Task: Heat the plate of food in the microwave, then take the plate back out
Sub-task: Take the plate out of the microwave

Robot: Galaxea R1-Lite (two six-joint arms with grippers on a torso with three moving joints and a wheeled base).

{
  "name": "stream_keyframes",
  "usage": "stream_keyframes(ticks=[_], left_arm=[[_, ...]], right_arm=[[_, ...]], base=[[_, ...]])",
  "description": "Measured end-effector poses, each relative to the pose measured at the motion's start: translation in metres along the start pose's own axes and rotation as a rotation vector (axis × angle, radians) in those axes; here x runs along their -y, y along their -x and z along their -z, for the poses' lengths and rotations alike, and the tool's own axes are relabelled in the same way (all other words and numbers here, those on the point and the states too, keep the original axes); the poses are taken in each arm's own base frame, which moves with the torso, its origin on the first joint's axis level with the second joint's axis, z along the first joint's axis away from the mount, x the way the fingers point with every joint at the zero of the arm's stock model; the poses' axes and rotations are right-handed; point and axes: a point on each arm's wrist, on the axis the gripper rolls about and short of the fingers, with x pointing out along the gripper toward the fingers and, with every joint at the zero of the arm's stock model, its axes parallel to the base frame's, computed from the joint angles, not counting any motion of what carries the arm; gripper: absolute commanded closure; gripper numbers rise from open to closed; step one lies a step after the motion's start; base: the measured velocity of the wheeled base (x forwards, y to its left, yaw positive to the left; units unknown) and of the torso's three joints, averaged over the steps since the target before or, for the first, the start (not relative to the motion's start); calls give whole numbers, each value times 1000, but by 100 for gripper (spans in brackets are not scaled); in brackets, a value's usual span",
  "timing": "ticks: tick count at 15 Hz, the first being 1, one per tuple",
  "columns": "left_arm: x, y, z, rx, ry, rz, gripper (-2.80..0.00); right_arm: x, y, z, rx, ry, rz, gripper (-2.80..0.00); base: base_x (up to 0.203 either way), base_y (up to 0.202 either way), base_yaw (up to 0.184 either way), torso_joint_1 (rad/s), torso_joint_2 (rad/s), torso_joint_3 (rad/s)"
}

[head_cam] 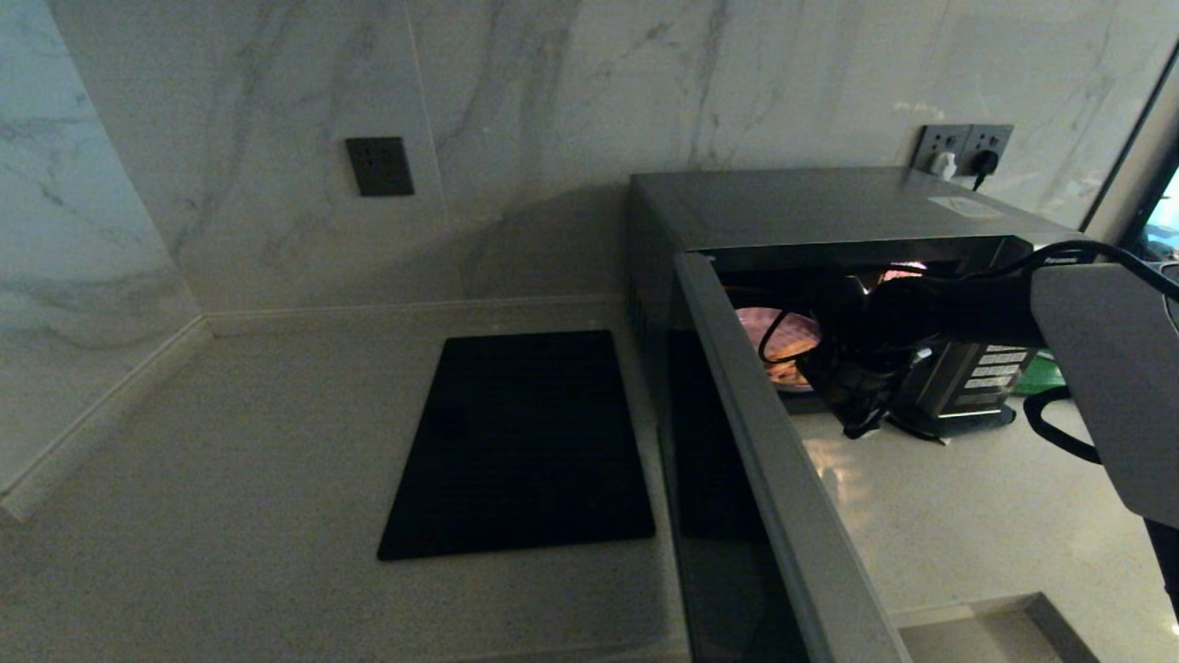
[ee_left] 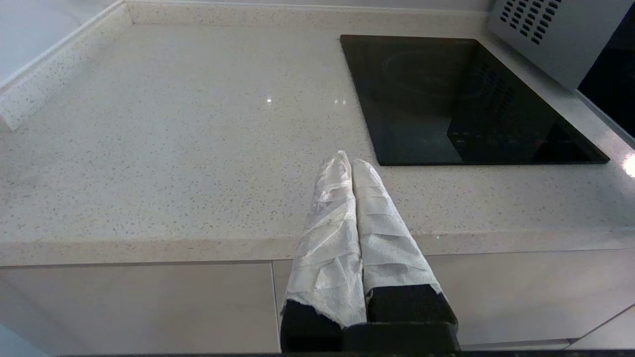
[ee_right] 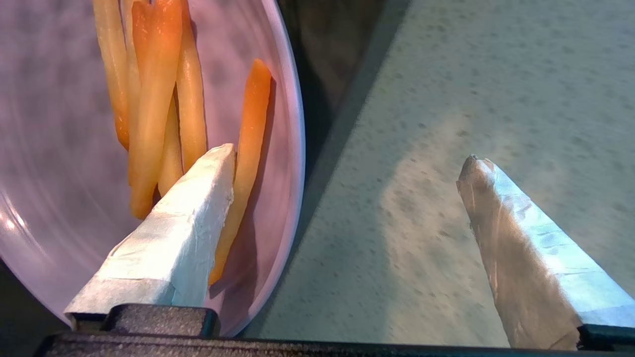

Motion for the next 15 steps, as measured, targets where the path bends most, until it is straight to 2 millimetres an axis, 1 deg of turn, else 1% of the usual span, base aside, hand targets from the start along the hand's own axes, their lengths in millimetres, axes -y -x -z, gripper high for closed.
stream_keyframes(ticks=[6,7,8,15], left_arm=[[0,0,0,0,-1,0,0],[0,0,0,0,-1,0,0],[0,0,0,0,-1,0,0],[0,0,0,0,0,0,0]], right_arm=[[0,4,-4,4,-7,-5,-280],[0,3,-5,5,-7,-6,-128],[-1,4,-5,6,-8,-7,0],[-2,5,-6,9,-1,-19,0]], base=[[0,0,0,0,0,0],[0,0,0,0,0,0],[0,0,0,0,0,0],[0,0,0,0,0,0]])
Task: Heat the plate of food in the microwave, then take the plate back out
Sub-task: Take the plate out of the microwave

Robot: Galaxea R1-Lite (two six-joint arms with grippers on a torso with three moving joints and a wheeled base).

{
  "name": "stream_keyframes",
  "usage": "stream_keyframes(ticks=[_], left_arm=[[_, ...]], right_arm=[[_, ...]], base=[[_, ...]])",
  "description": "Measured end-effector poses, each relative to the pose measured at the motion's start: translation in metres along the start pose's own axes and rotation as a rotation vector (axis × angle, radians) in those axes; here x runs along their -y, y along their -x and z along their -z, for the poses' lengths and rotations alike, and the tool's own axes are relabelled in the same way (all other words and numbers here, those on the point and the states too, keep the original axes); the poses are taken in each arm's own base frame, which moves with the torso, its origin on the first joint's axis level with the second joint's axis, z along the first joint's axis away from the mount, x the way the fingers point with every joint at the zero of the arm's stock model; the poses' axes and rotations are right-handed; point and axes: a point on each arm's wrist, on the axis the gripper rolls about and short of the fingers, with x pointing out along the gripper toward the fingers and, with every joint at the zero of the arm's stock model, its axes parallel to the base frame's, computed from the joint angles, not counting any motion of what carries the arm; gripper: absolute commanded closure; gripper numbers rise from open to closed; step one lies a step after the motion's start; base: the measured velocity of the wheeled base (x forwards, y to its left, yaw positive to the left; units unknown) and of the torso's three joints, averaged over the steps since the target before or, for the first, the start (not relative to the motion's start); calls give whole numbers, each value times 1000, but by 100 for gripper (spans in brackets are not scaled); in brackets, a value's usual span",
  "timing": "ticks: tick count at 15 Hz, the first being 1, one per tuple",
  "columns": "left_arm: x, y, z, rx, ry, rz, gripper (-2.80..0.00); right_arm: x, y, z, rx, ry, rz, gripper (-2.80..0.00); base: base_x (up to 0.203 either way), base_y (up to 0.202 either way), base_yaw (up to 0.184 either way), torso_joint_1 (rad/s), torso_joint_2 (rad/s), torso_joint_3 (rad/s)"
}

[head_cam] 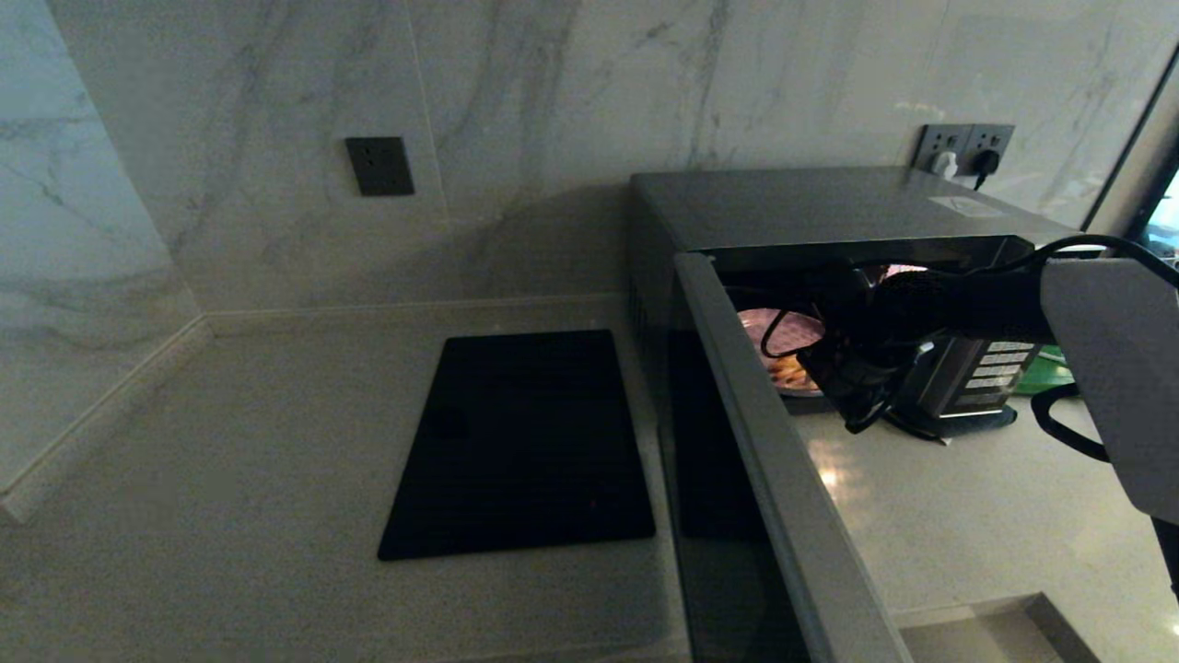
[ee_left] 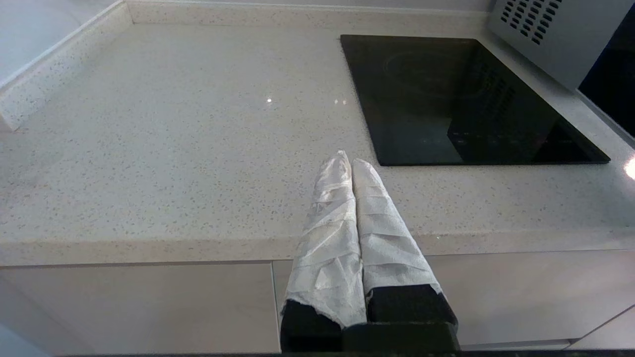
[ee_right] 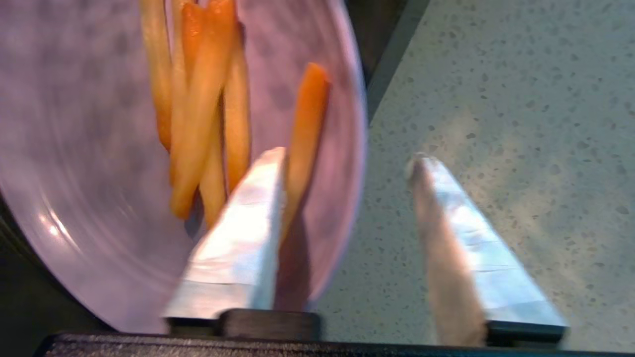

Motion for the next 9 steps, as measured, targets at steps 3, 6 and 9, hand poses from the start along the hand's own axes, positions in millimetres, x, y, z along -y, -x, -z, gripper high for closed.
stream_keyframes(ticks=[3,6,9], left_arm=[[0,0,0,0,-1,0,0],[0,0,0,0,-1,0,0],[0,0,0,-1,0,0,0]], right_arm=[[-1,3,-2,2,-4,-5,0],[0,4,-4,5,-7,-6,0],[0,7,-6,7,-9,-10,0]], base=[[0,0,0,0,0,0],[0,0,0,0,0,0],[0,0,0,0,0,0]])
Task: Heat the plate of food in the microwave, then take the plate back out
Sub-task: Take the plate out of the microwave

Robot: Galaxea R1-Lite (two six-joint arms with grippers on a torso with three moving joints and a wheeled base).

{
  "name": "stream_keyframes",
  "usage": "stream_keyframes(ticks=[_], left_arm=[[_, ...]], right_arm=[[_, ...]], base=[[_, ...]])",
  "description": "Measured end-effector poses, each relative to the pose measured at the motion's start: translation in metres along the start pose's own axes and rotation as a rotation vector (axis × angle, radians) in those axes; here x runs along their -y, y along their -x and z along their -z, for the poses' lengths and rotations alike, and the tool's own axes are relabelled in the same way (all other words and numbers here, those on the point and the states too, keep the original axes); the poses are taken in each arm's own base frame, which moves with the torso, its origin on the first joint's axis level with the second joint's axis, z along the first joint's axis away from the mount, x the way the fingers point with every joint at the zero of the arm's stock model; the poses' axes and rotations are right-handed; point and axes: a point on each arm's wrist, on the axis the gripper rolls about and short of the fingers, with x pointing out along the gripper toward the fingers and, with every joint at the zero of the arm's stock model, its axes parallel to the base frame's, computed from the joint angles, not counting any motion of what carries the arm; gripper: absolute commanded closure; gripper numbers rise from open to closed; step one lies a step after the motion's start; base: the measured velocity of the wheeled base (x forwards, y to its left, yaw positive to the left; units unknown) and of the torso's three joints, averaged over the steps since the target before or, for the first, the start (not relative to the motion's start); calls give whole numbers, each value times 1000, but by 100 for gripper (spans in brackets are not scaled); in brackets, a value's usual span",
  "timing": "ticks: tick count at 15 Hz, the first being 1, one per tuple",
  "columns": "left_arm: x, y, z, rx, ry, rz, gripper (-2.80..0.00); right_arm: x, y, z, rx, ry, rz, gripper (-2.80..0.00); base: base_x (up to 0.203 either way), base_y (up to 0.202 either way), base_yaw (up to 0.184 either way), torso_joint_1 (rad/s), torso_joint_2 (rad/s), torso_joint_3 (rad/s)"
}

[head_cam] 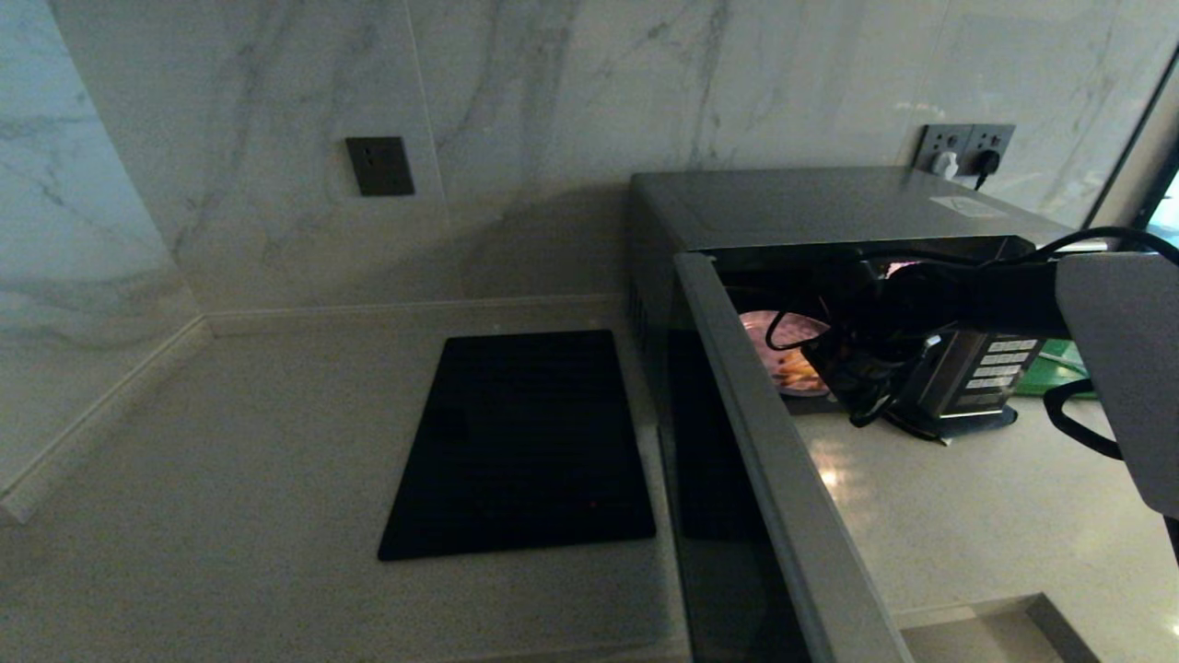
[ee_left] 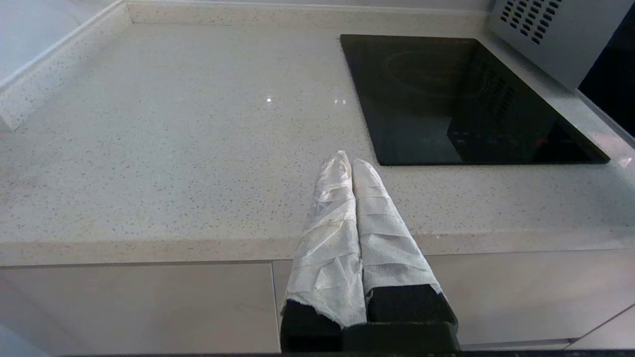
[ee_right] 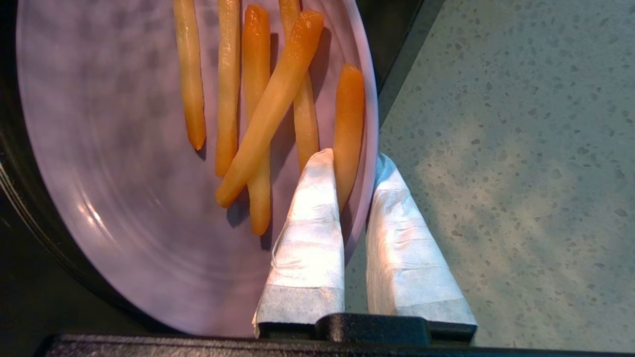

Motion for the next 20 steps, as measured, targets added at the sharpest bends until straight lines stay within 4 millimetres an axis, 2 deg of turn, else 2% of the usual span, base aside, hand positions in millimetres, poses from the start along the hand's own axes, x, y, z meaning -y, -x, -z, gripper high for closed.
stream_keyframes(ticks=[4,10,15,20], left_arm=[[0,0,0,1,0,1,0],[0,0,0,1,0,1,0],[0,0,0,1,0,0,0],[0,0,0,1,0,0,0]], right_arm=[[2,8,-3,0,0,2,0],[12,42,-10,-5,-4,-19,0],[25,83,-12,-12,3,-52,0],[56,139,-10,-25,34,-94,0]], base=[[0,0,0,0,0,0],[0,0,0,0,0,0],[0,0,0,0,0,0],[0,0,0,0,0,0]])
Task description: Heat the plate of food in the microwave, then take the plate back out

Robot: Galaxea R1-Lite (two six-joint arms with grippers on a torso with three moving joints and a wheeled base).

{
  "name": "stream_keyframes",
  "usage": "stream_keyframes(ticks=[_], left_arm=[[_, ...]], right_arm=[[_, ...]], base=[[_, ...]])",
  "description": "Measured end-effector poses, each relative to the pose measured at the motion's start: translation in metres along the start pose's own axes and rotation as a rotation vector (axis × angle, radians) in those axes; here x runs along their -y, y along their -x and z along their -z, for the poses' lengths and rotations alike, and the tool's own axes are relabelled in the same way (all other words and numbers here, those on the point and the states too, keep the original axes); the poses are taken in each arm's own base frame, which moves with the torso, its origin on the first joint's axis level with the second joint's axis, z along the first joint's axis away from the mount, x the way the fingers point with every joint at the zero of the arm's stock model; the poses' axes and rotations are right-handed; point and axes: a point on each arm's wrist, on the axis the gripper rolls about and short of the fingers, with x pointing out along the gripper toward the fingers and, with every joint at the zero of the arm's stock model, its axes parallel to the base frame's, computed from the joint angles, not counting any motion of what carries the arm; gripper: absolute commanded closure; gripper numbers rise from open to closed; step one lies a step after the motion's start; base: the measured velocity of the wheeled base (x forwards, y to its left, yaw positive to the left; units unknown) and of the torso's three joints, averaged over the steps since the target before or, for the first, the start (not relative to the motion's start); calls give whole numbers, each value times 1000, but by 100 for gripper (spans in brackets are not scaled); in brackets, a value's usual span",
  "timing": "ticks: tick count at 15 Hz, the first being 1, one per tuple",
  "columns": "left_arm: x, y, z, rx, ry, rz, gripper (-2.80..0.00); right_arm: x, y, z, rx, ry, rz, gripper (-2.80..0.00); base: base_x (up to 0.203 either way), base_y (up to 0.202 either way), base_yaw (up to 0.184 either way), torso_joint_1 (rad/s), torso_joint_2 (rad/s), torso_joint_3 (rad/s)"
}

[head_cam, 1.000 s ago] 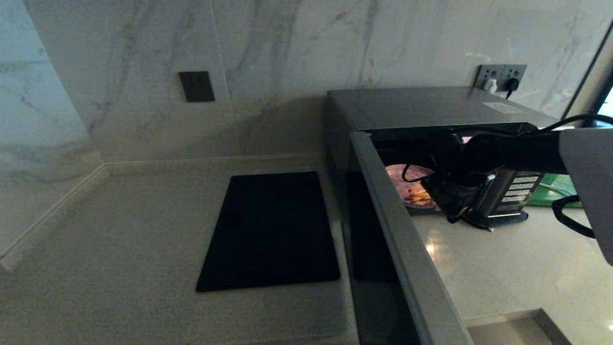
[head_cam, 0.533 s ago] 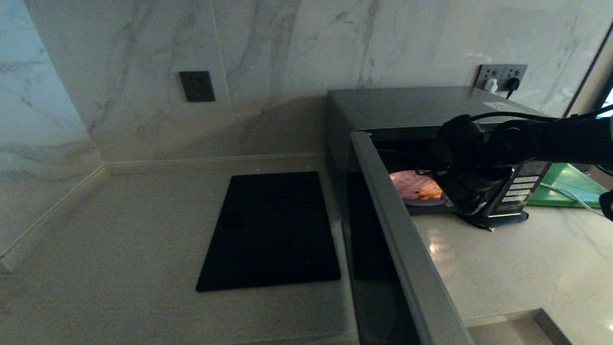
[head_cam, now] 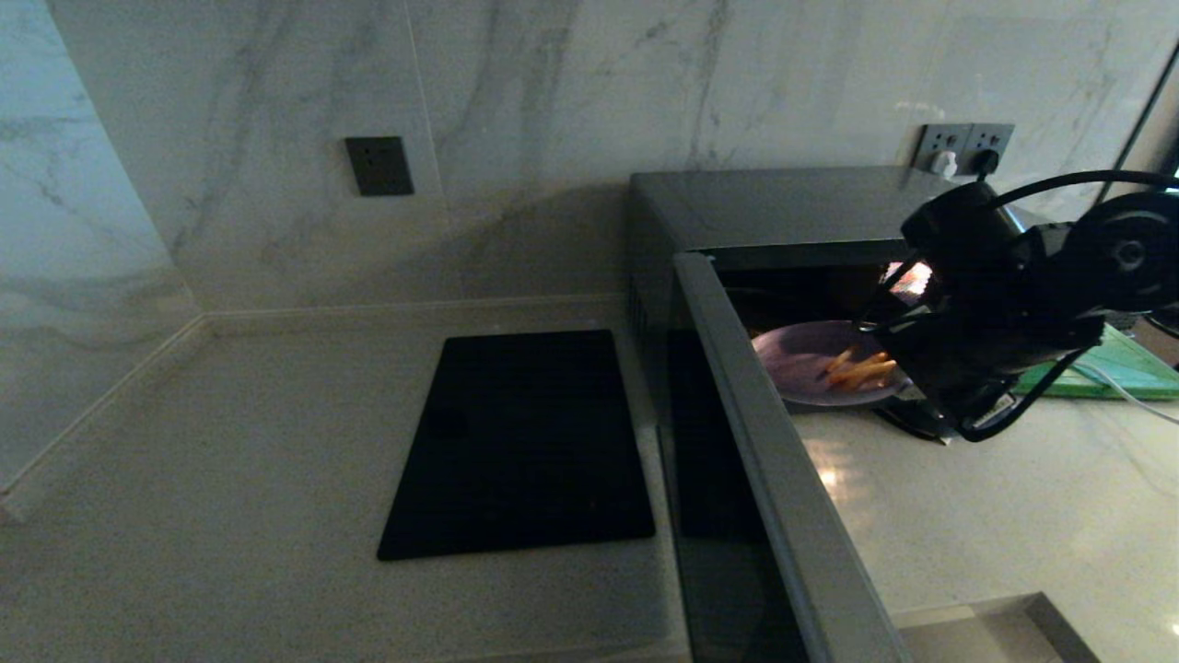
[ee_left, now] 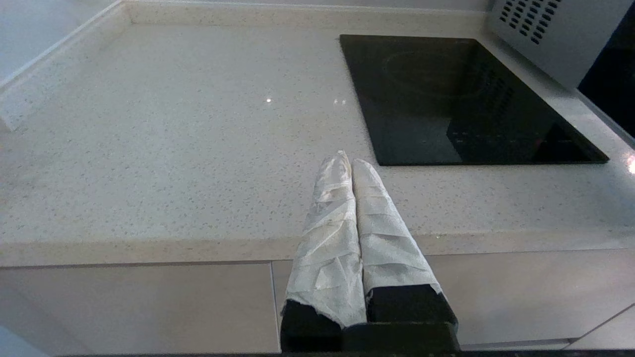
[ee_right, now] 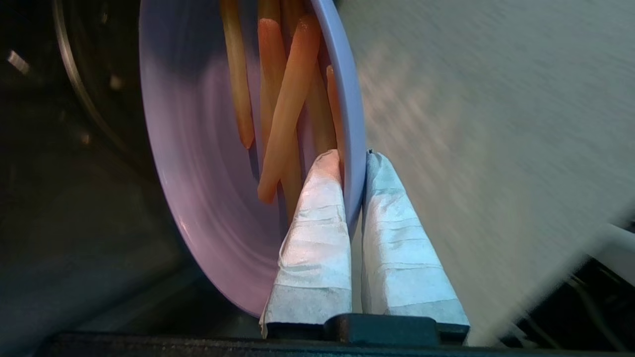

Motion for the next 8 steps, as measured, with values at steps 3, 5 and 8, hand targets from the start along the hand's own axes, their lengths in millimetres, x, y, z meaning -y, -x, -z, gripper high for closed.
stream_keyframes(ticks=[3,5,8], left_arm=[[0,0,0,0,0,0,0],[0,0,0,0,0,0,0],[0,0,0,0,0,0,0]], right_arm=[[33,32,0,-1,15,24,0],[59,49,-1,28,21,76,0],[87,67,-19,103,-30,107,0]], base=[[0,0,0,0,0,0],[0,0,0,0,0,0],[0,0,0,0,0,0]])
